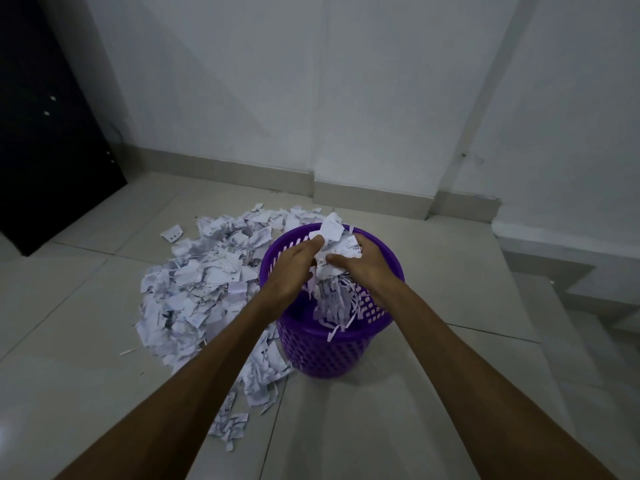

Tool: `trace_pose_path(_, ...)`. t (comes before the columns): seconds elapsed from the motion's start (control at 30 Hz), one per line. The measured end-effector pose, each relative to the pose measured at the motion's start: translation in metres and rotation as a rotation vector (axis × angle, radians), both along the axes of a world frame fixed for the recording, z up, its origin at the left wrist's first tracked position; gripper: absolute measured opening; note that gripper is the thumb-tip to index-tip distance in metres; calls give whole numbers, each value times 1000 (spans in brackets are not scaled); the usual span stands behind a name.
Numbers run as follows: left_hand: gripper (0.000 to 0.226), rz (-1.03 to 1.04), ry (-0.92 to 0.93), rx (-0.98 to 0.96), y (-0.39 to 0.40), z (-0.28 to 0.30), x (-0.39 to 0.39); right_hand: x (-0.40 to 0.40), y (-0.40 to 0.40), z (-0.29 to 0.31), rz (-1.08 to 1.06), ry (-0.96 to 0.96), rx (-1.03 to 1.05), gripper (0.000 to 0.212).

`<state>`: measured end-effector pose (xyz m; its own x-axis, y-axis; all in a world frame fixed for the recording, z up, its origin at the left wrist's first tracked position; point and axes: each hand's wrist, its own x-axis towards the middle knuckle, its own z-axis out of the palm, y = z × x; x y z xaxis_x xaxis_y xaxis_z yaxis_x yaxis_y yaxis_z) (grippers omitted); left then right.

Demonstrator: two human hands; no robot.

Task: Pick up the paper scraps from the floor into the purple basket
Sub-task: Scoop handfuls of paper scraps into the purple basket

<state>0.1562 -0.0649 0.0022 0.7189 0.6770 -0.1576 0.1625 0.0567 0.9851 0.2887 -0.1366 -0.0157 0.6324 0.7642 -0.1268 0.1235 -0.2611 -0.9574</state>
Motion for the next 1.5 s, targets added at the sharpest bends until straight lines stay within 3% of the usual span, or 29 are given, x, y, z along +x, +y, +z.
trace_pose_path(0.1,46,12,39,7,1,1,0,3,-1,-3,-9,14,-23,41)
trace_pose_path(0.6,44,-46,93,126,3,-9,-3,5,-16,-7,-3,-102,-71,68)
trace_pose_path(0.87,23,-15,62,149,13,-1,-16,-10,-11,-9,-8,-184,-109,47)
trace_pose_path(1.1,35,33,-5,186,42,14,-47,-46,26,17,104,-215,-26,39)
trace_pose_path(1.23,53,99,-4,197,70,20,-70,-72,52,37,170,-205,13,36)
trace_pose_path(1.5,58,220,30,143,133,-14,-132,-129,115,30,253,-149,27,35)
